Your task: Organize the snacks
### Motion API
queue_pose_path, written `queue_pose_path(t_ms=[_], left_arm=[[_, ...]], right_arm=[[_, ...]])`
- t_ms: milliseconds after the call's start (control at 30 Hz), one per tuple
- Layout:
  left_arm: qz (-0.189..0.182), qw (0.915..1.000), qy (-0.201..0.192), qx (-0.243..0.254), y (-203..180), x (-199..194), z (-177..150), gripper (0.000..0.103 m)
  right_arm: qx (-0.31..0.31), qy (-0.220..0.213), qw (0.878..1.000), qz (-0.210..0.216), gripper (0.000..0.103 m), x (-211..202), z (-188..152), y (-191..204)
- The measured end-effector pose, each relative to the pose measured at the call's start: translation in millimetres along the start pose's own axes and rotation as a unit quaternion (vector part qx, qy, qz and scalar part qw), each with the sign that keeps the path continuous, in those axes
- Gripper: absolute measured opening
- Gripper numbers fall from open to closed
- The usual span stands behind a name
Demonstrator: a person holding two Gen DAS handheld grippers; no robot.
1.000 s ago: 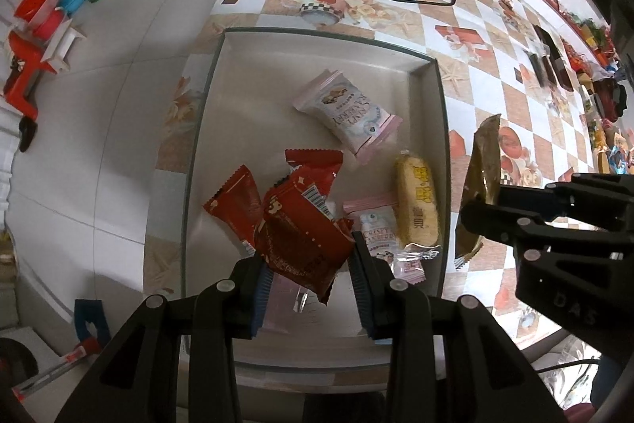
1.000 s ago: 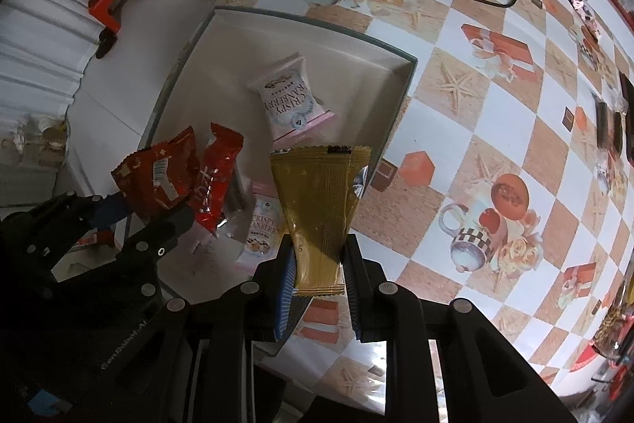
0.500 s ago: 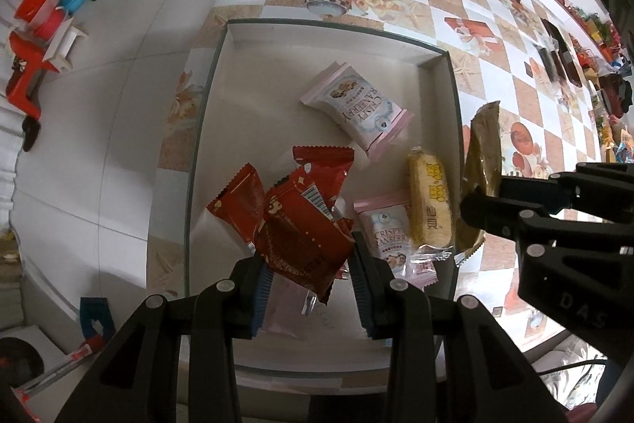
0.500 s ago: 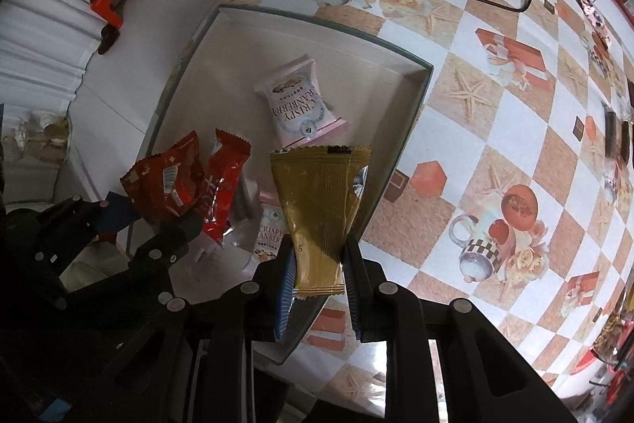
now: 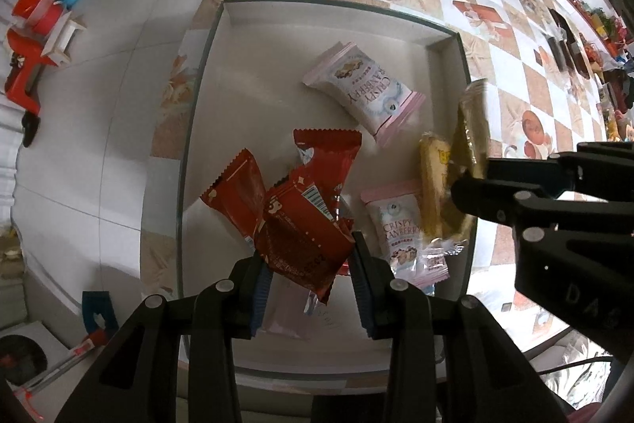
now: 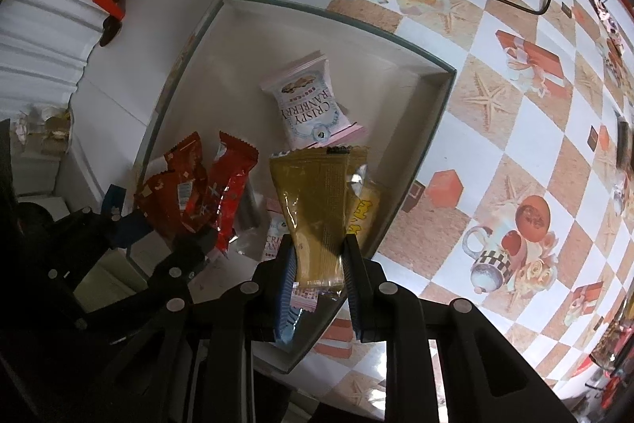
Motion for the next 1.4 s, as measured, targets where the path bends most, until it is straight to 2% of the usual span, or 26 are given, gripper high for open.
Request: queue_pose_path(t_ms=[100, 167, 233, 300, 433, 467, 500, 567, 600, 700, 833, 867, 900, 1033, 1200, 1400], left_arm=[[0.004, 1.0, 0.001, 0.0, 0.6, 0.6, -0.8, 0.045], [0.005, 1.0, 0.001, -0.001, 0.6, 0.2, -0.9, 0.064], [0.008, 0.9999, -0.008, -0.003, 1.3, -3.2, 0.5, 0.077], [0.007, 0.9998, -0.016, -0.005, 1.8, -6.9, 2.7, 0.08], [-0.014, 0.9998, -0.004, -0.012, -0.9, -6.1, 2.1, 0.081], [-0.01, 0.9999, -0.005, -0.009, -1.4, -6.5, 1.8, 0.084], [-0.004, 1.0, -0.006, -0.005, -1.3, -7.0, 2.0, 0.085], [0.015, 0.9998, -0.011, 0.01, -1.7, -8.3, 3.7, 0.098], [0.017, 0.9997, -0.013, 0.014, -2.8, -8.5, 5.2, 0.103], [0.018, 0.9994, -0.024, 0.019, -6.9, -13.6, 10.2, 0.103], [0.044, 0.9975, -0.047, 0.029, -9.1, -24.3, 18.4, 0.103], [0.051, 0.997, -0.049, 0.031, -8.8, -25.8, 19.7, 0.103], [0.054, 0.9968, -0.051, 0.031, -8.7, -27.3, 20.6, 0.103], [0.041, 0.9984, -0.035, 0.018, -9.0, -28.4, 20.5, 0.103], [0.046, 0.9981, -0.025, 0.033, -13.2, -28.4, 16.0, 0.103], [0.048, 0.9978, -0.025, 0.038, -16.5, -31.5, 10.6, 0.103]], right_arm=[[-0.003, 0.005, 1.0, 0.003, 0.025, 2.4, 1.1, 2.6], [-0.003, 0.008, 1.0, 0.004, 0.025, 3.3, 0.8, 3.7], [-0.002, 0.009, 1.0, 0.004, 0.025, 4.1, 0.6, 4.3], [-0.002, 0.01, 1.0, 0.001, 0.025, 4.3, -2.3, 4.1], [0.0, 0.011, 1.0, -0.003, 0.026, 3.5, -5.1, 1.8], [0.001, 0.01, 1.0, -0.004, 0.032, 2.4, -5.9, 0.3], [0.002, 0.009, 1.0, -0.004, 0.055, 1.5, -6.0, -0.3], [0.004, -0.002, 1.0, -0.009, 0.085, -3.6, -5.9, -4.5], [0.006, -0.01, 1.0, -0.012, 0.085, -7.3, -5.4, -6.6], [0.011, -0.013, 1.0, -0.015, 0.085, -11.8, -5.2, -11.6], [0.018, -0.02, 0.999, -0.025, 0.085, -17.3, -5.6, -20.6], [0.02, -0.025, 0.999, -0.03, 0.088, -19.7, -6.0, -22.7], [0.02, -0.028, 0.999, -0.034, 0.103, -21.7, -6.7, -24.6], [0.014, -0.053, 0.997, -0.05, 0.103, -35.6, -5.7, -25.5], [0.009, -0.077, 0.995, -0.065, 0.103, -48.5, -3.2, -26.8], [-0.002, -0.086, 0.994, -0.069, 0.103, -55.1, -4.9, -25.8]])
Point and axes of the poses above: each gripper's, at about its wrist camera, not at the fingertips, and x roughly the way its jaws point, y to its left, z to its top, the point moved 9 cm from there along x, roughly the way its jaws point, and after that the axes turned 4 degrees about -y, right-handed, at the moved point
